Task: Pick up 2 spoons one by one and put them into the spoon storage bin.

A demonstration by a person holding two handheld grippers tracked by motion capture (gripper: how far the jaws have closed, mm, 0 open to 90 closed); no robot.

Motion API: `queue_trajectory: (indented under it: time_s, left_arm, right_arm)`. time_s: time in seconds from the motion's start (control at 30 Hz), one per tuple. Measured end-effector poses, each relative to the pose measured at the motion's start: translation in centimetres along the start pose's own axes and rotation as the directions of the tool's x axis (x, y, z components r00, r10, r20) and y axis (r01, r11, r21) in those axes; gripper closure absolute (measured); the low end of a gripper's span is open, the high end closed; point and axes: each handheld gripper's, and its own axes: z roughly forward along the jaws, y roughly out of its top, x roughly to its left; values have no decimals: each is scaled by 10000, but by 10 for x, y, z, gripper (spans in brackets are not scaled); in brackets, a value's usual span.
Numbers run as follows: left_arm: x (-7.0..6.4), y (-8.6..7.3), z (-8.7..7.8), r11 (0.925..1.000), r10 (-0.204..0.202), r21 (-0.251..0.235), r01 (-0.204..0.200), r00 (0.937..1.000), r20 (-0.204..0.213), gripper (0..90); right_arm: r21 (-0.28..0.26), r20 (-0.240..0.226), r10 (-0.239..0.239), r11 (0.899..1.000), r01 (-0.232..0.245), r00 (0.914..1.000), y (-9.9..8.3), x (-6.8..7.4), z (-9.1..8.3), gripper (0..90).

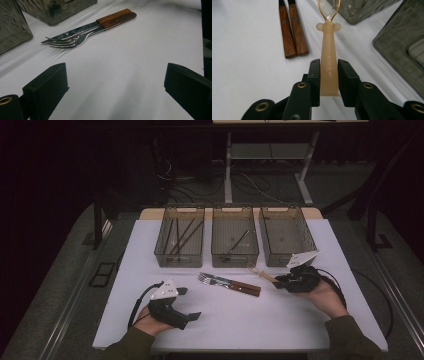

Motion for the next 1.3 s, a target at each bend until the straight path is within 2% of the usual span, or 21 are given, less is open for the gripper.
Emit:
queue_trajectory:
  time_s: [0.2,0.57,0.8,0.97,1.17,1.3]
  left_arm:
    - [0,0,0,10000,-1,2,1,10000,3,41]
    - [0,0,0,10000,20,11,-20,10000,-6,40]
    - [1,0,2,10000,9,47,-9,10000,11,40]
    - [0,0,2,10000,-75,-9,75,10000,-12,40]
    - [0,-1,2,10000,-93,-33,93,10000,-16,40]
    - [0,0,2,10000,-88,-10,88,10000,-5,40]
  right_arm:
    - [-607,-105,176,9980,-182,9998,2,0,-11,733]
    - [-1534,-82,508,9868,-515,9987,4,-3,-26,732]
    - [-1836,-21,716,9805,-707,9974,8,-5,-31,732]
    - [-1862,143,818,9794,-778,9965,13,-7,-31,732]
    - [-2077,245,1020,9736,-948,9945,21,-10,-29,731]
    - [-2359,233,1130,9662,-1044,9933,30,-11,-27,731]
